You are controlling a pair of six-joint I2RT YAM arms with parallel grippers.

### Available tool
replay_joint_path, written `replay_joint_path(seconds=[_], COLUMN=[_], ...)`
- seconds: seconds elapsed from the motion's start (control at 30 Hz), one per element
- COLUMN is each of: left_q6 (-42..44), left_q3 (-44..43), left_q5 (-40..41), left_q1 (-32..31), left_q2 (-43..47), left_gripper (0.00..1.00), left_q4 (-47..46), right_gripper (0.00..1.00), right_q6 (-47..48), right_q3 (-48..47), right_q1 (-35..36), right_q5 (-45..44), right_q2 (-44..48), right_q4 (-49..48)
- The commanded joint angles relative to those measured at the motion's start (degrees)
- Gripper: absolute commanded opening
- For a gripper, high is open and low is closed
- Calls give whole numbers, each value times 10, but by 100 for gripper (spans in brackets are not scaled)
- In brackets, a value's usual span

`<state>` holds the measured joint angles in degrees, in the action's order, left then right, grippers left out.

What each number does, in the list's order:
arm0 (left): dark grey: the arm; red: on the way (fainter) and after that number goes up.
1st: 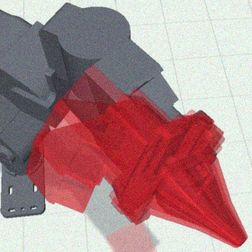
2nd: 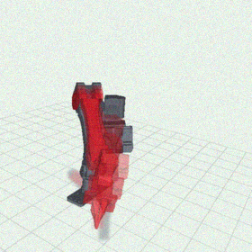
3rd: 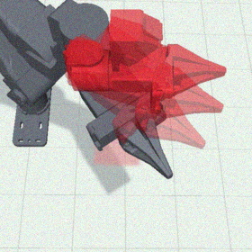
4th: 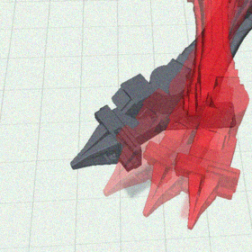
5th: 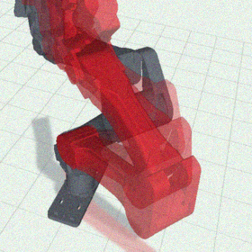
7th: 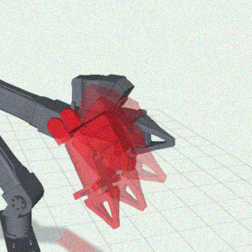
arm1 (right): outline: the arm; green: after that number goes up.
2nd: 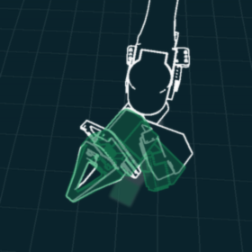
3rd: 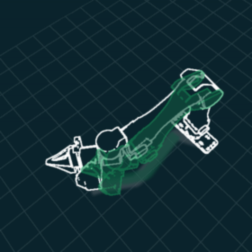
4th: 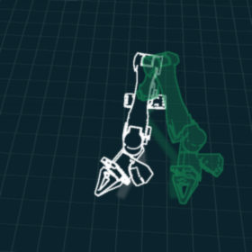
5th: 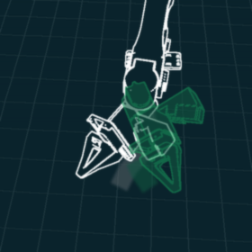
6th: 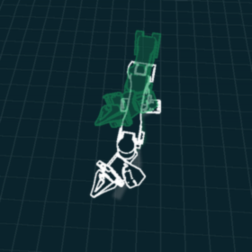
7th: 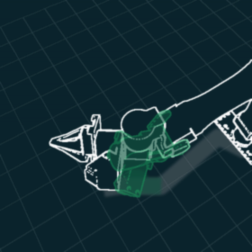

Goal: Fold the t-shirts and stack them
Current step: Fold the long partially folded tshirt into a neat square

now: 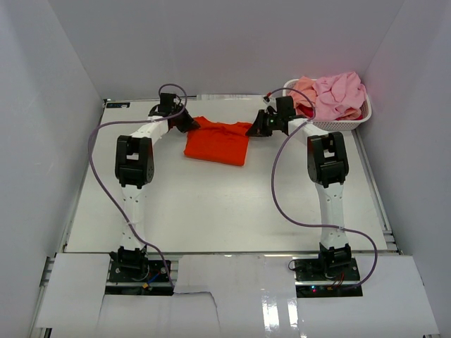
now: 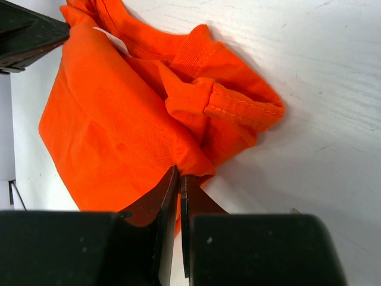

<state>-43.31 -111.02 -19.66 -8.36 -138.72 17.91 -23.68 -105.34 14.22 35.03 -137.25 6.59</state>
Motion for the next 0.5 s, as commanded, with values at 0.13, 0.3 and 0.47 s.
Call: replay_joint_path(seconds=[0.13,0.3,0.47], left_q6=[2,8,10], left_q3=[-9,-24,-43], left_q5=[16,28,36], left_q1=[6,8,12], left_q2=[87,107,111], left_gripper=[0,0,0], left_q4=[5,26,46], right_gripper=[8,8,8], right_q6=[0,0,-5], right_q3=[10,5,-28], right_q1=[-3,-3,-3], right_q5=[15,16,24], right_q2=[47,59,42], right_q4=[-28,-26,-18])
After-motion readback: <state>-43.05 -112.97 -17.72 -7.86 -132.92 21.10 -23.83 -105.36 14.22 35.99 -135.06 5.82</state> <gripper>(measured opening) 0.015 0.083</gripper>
